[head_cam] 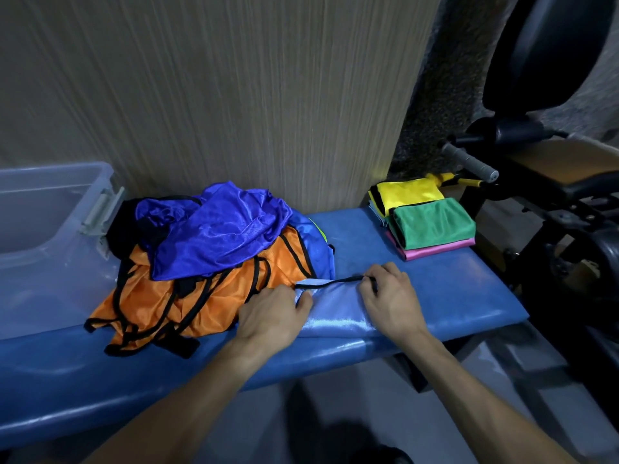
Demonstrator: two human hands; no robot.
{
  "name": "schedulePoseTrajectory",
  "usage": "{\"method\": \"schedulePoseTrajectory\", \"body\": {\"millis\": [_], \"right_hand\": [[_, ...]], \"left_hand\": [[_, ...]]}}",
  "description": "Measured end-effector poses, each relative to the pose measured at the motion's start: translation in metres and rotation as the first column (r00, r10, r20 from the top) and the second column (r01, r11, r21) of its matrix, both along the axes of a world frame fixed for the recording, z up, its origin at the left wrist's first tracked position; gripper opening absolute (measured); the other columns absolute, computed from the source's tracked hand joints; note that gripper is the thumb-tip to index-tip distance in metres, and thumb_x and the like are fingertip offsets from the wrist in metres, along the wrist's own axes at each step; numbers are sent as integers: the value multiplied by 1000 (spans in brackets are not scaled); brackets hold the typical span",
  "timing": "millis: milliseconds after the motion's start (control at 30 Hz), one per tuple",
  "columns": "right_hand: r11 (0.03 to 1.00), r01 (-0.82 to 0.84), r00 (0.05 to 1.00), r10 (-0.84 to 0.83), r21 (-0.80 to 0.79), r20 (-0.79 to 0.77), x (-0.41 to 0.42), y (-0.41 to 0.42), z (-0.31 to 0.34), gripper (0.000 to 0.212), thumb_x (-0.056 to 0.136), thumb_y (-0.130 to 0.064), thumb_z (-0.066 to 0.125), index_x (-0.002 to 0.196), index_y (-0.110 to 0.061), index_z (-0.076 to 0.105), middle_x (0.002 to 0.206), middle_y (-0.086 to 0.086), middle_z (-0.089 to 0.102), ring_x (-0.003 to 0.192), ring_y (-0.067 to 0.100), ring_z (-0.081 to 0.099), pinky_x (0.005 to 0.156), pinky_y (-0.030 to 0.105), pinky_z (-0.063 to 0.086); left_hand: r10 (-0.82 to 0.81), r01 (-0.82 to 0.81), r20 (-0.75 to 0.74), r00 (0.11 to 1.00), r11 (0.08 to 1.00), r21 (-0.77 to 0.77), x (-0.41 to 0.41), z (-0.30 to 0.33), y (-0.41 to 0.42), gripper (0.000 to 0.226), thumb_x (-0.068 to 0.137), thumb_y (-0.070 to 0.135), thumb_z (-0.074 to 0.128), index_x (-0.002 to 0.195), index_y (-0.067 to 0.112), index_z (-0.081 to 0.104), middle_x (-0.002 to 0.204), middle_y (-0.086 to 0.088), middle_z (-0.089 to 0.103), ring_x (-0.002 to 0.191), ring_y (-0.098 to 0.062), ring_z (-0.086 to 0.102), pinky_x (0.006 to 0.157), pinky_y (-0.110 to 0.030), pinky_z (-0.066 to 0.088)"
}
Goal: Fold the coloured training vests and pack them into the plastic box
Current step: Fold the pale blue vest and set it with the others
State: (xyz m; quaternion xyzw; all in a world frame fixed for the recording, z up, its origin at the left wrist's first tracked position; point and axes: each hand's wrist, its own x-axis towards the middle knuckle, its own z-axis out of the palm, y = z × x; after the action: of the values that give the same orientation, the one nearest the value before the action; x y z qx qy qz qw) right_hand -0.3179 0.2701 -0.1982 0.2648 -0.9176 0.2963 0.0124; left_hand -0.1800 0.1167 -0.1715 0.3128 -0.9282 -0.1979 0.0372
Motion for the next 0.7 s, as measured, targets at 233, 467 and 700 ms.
{"method": "schedulePoseTrajectory", "body": {"millis": [233,467,700], "right_hand": [[1000,26,999,-26,-7,-40,2,-3,1,42,94,-41,32,81,-11,58,87,11,56,80,38,50,77,50,46],[999,42,997,-44,-27,-60,2,-3,-3,47,97,-48,33,87,-14,64,90,5,55,80,35,48,78,46,45],[999,37,995,-38,-12,-89,0,-4,-5,29,102,-32,52,87,-10,65,93,8,56,83,35,48,75,46,45]], "left_hand": [[-133,124,-123,983,989,-78,-6,11,-23,28,89,56,61,99,31,52,84,13,61,84,-17,63,71,-36,50],[-93,103,-249,964,994,26,-13,-2,-34,21,100,33,57,83,25,67,78,15,68,77,-10,64,73,-35,54],[10,65,-163,987,892,448,-23,9,-41,46,108,31,45,65,19,38,65,4,37,61,-12,36,58,-31,29]]}}
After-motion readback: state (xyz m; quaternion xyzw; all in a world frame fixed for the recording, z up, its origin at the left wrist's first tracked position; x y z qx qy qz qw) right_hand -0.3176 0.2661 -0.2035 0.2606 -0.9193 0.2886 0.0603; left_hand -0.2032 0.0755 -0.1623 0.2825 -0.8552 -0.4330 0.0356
